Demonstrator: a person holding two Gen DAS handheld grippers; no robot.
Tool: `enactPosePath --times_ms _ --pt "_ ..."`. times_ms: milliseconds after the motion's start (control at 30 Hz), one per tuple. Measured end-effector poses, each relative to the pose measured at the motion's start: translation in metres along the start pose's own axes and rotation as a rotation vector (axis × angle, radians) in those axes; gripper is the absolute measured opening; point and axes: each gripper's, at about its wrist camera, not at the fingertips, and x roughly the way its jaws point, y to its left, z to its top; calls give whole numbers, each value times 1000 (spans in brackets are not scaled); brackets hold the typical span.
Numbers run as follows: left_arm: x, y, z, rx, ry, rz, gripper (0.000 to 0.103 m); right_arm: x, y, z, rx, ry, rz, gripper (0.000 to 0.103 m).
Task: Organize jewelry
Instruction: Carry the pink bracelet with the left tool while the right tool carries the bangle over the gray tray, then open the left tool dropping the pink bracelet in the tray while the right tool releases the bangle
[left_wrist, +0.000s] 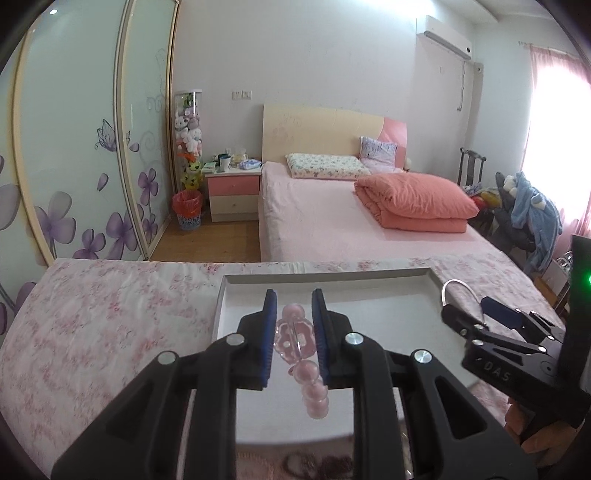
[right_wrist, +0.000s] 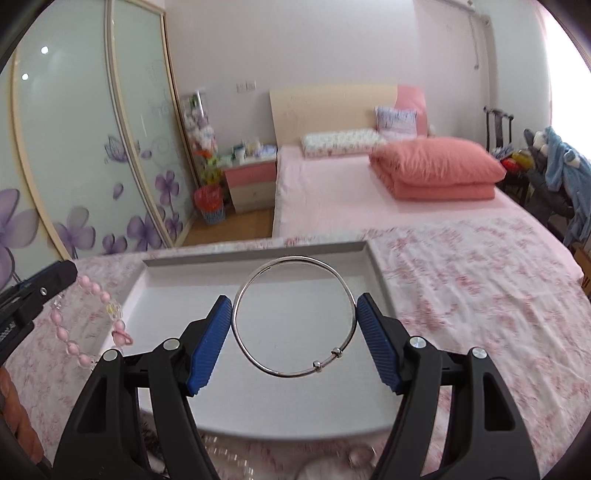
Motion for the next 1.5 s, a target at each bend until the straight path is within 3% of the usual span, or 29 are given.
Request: enactPosePath --times_ms 233,500,667,733,833,1100,1367,1500 --pt "46 -1 2 5 50 -7 20 48 8 0 -23 134 -26 70" --pt "79 -3 2 6 74 -3 20 52 4 5 -19 149 -37 72" --pt "82 4 5 -15 60 17 42 40 -6 2 -2 136 -31 75" --pt "79 9 4 -26 60 27 47 33 -8 2 -7 120 -39 75" --pt "69 17 2 -38 62 42 48 23 -10 3 -12 107 -43 75" --pt "9 43 -16 -50 38 91 67 -21 -19 -17 -10 82 -21 75" --pt "-63 71 -78 -53 75 129 83 -65 -39 -60 4 105 -15 75" --pt "-89 75 -115 -53 111 130 84 -73 -44 -89 29 161 -4 75"
